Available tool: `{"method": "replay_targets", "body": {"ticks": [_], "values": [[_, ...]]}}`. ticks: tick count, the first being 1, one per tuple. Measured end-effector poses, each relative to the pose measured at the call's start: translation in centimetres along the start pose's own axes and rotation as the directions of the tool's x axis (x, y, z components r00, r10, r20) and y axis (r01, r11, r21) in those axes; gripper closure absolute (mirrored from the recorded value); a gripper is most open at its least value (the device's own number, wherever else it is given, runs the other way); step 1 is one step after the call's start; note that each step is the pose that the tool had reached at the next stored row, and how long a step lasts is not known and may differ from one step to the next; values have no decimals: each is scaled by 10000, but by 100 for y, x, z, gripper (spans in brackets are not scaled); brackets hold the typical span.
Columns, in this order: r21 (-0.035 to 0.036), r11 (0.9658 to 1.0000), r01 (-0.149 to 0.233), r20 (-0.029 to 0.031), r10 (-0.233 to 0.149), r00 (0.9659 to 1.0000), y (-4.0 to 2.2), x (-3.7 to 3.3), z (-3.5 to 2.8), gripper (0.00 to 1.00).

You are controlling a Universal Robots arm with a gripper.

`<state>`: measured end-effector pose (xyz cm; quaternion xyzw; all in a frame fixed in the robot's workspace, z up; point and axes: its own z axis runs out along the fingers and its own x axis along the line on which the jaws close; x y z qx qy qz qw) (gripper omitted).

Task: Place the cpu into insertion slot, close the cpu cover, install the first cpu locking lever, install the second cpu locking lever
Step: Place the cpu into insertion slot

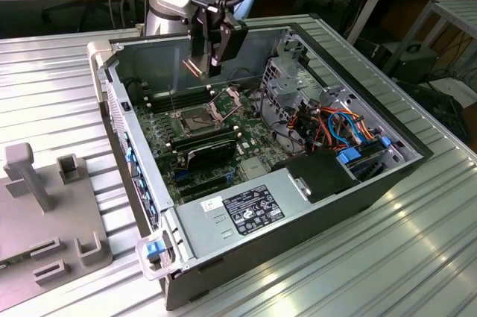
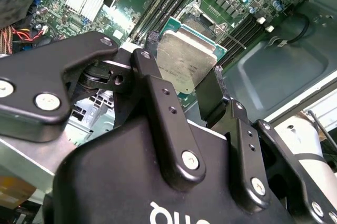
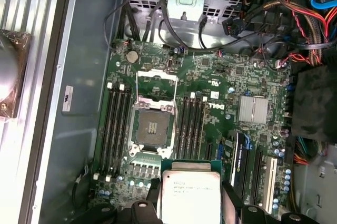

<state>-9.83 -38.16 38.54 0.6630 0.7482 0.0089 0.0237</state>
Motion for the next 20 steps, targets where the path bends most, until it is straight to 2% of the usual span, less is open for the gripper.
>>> {"method": "replay_targets", "body": {"ticks": [7,20], "values": [[4,9998,-193,9,193,9998,3,1,0,46],[4,9998,-194,9,194,9998,4,1,0,46]]}}
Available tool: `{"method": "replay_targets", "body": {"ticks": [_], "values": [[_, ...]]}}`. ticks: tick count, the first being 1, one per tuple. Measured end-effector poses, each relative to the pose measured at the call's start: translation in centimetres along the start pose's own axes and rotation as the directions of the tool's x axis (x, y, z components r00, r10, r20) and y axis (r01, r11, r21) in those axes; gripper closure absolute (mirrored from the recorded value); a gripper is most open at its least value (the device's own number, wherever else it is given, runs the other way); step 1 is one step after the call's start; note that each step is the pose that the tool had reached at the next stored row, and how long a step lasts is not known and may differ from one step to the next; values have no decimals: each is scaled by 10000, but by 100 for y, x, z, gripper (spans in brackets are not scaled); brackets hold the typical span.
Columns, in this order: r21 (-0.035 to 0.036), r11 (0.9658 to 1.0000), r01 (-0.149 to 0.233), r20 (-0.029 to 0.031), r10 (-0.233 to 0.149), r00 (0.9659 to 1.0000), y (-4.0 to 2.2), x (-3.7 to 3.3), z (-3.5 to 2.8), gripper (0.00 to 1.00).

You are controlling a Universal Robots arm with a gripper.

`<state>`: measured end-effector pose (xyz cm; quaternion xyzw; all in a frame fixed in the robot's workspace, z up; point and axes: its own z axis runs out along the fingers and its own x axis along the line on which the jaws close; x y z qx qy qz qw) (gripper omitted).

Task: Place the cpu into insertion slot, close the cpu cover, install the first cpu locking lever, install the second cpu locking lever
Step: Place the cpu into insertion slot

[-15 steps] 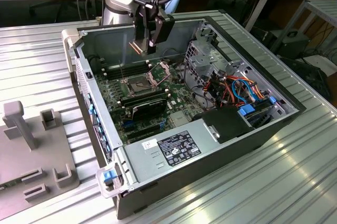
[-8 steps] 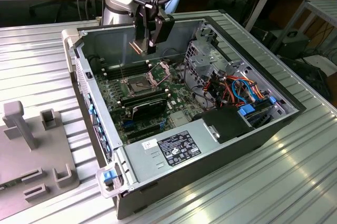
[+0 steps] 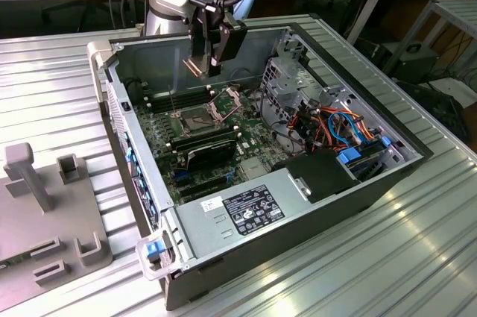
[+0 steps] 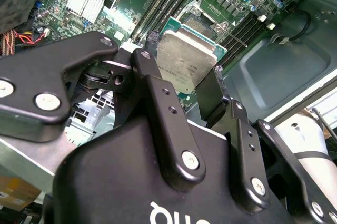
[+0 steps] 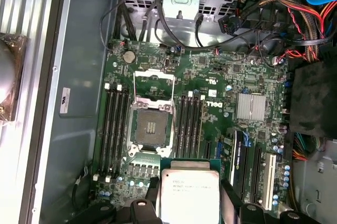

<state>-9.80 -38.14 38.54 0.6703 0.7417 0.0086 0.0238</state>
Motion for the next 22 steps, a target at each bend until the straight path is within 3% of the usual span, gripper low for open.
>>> {"method": "replay_targets", "body": {"ticks": [5,11,14,22], "values": [[-5,10000,0,-39,0,10000,30,74,17,46],[0,10000,-87,-85,87,9999,242,94,157,46],[6,10000,-83,-34,83,10000,247,128,180,46],[7,10000,-83,-25,83,10000,247,128,181,46]]}}
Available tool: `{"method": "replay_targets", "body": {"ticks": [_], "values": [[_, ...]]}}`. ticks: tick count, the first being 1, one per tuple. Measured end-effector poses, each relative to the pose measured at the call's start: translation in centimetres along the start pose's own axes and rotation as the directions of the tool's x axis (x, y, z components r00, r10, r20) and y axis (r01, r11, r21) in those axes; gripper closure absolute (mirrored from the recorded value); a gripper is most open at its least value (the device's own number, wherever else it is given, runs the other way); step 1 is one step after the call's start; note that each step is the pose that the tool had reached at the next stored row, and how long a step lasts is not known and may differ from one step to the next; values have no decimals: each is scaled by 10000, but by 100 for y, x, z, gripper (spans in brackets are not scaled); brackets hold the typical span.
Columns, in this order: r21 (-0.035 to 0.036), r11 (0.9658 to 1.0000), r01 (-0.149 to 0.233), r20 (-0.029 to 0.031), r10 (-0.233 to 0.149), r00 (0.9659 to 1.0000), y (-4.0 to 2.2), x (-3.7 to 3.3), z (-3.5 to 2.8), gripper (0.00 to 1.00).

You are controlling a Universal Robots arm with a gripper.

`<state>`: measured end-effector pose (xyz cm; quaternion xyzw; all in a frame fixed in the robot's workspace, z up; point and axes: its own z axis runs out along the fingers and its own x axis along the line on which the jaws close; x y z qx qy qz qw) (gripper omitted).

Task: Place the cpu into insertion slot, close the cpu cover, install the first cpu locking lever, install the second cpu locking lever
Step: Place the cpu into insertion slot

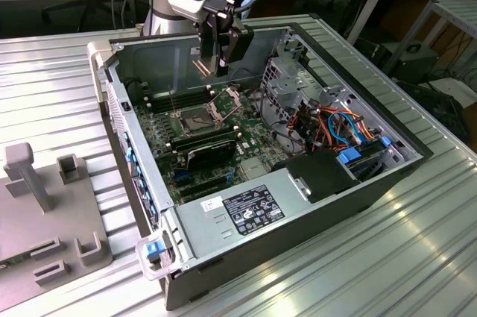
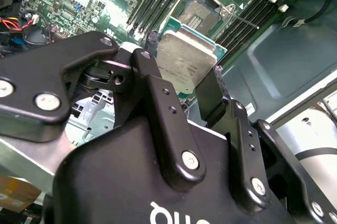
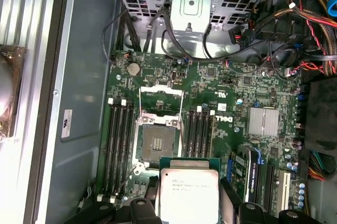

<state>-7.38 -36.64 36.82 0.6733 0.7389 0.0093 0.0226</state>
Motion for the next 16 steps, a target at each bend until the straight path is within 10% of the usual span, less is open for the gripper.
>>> {"method": "replay_targets", "body": {"ticks": [7,16], "values": [[1,10000,-27,13,27,10000,1,3,11,46],[15,9987,-516,45,516,9987,57,56,190,46]]}}
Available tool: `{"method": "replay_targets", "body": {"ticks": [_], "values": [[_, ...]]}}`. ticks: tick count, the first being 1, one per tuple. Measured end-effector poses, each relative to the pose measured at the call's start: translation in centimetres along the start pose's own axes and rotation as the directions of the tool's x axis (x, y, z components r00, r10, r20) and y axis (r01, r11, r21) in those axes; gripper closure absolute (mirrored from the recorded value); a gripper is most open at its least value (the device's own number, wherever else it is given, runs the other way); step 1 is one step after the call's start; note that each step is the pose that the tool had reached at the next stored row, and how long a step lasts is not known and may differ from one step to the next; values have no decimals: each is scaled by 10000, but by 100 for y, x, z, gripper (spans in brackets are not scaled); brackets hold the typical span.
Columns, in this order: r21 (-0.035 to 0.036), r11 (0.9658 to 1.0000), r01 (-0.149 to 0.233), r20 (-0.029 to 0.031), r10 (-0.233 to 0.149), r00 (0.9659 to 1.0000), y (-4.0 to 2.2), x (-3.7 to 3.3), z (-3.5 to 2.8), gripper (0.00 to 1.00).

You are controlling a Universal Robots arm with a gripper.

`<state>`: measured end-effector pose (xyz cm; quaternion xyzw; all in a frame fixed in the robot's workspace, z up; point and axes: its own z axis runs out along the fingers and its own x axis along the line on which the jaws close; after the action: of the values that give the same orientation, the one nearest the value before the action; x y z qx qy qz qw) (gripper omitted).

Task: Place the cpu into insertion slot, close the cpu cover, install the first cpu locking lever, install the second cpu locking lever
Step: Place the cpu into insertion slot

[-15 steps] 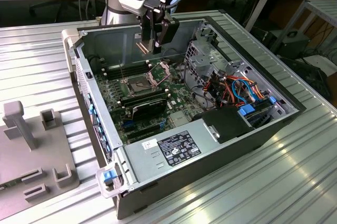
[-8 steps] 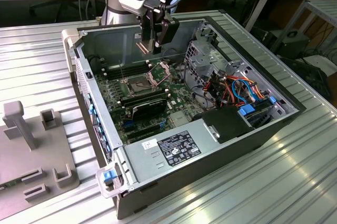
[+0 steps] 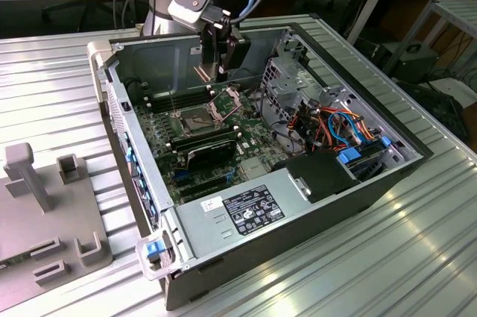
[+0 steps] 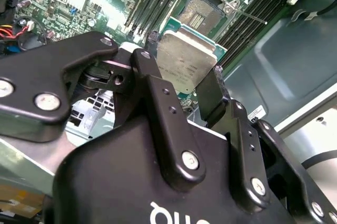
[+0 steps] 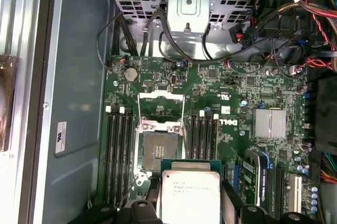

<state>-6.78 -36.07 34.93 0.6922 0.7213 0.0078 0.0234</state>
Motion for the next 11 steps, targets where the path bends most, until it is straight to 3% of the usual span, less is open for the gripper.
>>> {"method": "replay_targets", "body": {"ticks": [5,11], "values": [[2,10000,-89,5,89,10000,8,70,59,46],[2,9999,-126,8,126,9999,7,79,76,46]]}}
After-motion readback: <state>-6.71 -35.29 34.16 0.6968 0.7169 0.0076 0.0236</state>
